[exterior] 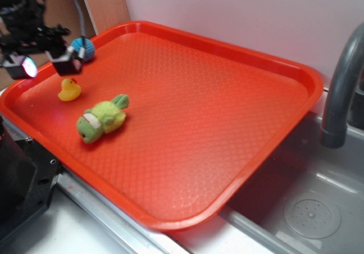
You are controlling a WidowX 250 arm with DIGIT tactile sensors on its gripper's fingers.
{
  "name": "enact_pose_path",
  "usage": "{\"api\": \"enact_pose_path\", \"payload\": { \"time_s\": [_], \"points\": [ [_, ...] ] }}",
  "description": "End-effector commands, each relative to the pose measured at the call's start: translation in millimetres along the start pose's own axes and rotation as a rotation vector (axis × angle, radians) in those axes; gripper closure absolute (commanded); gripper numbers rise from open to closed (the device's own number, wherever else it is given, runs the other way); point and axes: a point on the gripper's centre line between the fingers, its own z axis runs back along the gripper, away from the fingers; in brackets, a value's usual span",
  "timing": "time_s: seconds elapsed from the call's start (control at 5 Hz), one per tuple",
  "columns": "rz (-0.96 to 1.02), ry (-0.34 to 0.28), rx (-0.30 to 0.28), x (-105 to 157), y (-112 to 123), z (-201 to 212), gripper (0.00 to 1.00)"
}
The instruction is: Grab the yellow duck.
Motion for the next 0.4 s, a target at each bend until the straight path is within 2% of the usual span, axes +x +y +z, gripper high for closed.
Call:
{"api": "enact_pose_path", "payload": {
  "time_s": [0.0, 0.2],
  "points": [
    [-0.115, 0.036, 0.049, -12.6, -21.1, -21.7, 0.0],
    [-0.092, 0.041, 0.068, -13.0, -18.8, -23.9, 1.0]
  ]
}}
